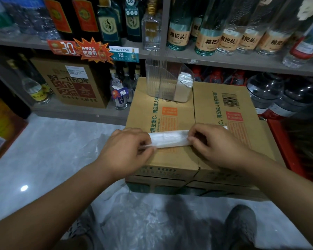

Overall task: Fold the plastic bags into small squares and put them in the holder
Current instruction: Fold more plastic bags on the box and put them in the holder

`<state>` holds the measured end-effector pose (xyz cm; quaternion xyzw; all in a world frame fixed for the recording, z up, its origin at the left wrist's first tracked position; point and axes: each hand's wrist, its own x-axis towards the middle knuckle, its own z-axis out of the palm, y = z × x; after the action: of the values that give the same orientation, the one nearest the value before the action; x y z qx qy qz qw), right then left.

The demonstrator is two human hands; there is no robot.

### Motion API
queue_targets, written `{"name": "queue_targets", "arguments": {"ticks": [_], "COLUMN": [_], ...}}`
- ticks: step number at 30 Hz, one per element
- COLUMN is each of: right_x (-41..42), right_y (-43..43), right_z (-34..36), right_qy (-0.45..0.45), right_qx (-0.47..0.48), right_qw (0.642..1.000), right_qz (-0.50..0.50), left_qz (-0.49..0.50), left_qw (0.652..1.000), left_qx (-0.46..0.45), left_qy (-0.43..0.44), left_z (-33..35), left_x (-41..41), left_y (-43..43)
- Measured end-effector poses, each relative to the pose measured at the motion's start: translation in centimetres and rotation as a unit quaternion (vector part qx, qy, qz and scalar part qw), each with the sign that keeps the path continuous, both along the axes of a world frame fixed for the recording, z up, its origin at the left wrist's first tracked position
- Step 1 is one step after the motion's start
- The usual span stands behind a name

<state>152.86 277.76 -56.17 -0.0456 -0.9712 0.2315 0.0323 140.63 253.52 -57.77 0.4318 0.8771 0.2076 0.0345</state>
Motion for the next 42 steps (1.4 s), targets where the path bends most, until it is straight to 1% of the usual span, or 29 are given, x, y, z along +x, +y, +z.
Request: {"name": "queue_targets", "arguments": {"ticks": [4,7,9,11,15,17,19,20,22,23,26,29,30,31,33,34,35,36,38,42], "right_x": [-0.9,-1.6,-2.0,-2.3,-2.6,-2.7,-2.7,-2.7,-2.8,-2.7,-2.7,-2.0,-1.7,-1.3,-0.7,-0.4,0.0,0.3,0.8,1.5], "right_y": [0.4,0.5,0.5,0.6,0.5,0.3,0.3,0.3,0.4,0.4,0.3,-0.4,-1.0,-1.8,-3.8,-4.6,-4.9,-4.8,-3.6,-1.7], "right_z": [-0.3,-0.5,-0.7,-0.7,-0.6,-0.6,-0.6,-0.6,-0.5,-0.4,-0.1,0.5,0.7,0.9,0.4,-0.2,-0.8,-1.3,-1.7,-1.3], "right_qy": [-0.012,-0.011,-0.011,-0.011,-0.038,-0.046,-0.041,-0.040,-0.043,-0.046,-0.044,0.012,0.029,0.022,-0.056,-0.105,-0.142,-0.160,-0.171,-0.199], "right_qx": [-0.037,-0.070,-0.061,-0.030,0.005,0.021,0.031,0.032,0.031,0.032,0.054,0.112,0.133,0.148,0.157,0.165,0.184,0.206,0.236,0.221], "right_qw": [0.997,0.990,0.987,0.986,0.988,0.989,0.990,0.990,0.990,0.990,0.988,0.978,0.978,0.982,0.986,0.979,0.969,0.962,0.955,0.955], "right_qz": [-0.069,-0.123,-0.148,-0.161,-0.148,-0.137,-0.133,-0.132,-0.130,-0.130,-0.140,-0.174,-0.155,-0.112,0.011,0.056,0.080,0.083,0.057,0.011], "left_qz": [0.086,0.135,0.159,0.170,0.167,0.144,0.060,0.005,-0.077,-0.095,-0.105,-0.100,-0.099,-0.097,-0.097,-0.098,-0.100,-0.099,-0.093,-0.084], "left_qw": [0.994,0.987,0.983,0.981,0.980,0.986,0.997,0.999,0.995,0.991,0.981,0.975,0.974,0.973,0.976,0.977,0.977,0.977,0.979,0.979], "left_qx": [-0.001,-0.010,-0.039,-0.077,-0.112,-0.082,-0.034,-0.027,-0.063,-0.094,-0.162,-0.189,-0.195,-0.195,-0.178,-0.171,-0.170,-0.170,-0.164,-0.171], "left_qy": [-0.069,-0.091,-0.083,-0.053,0.003,0.035,0.036,0.027,0.006,0.000,0.010,0.052,0.064,0.072,0.079,0.082,0.082,0.083,0.084,0.075], "left_z": [0.4,0.6,0.8,0.9,0.8,0.7,0.5,0.4,0.0,-0.5,-1.9,-2.4,-2.5,-2.7,-2.8,-2.9,-3.0,-3.1,-3.1,-2.9], "left_x": [-0.9,-1.4,-1.6,-1.6,-1.3,-1.3,-1.1,-0.9,-0.2,0.1,0.6,1.0,1.1,1.3,1.5,1.5,1.4,1.4,1.5,1.6], "left_y": [-0.1,0.1,0.4,0.6,0.8,0.8,0.8,0.9,1.2,1.3,1.0,0.8,0.7,0.7,0.7,0.6,0.6,0.5,0.5,0.6]}}
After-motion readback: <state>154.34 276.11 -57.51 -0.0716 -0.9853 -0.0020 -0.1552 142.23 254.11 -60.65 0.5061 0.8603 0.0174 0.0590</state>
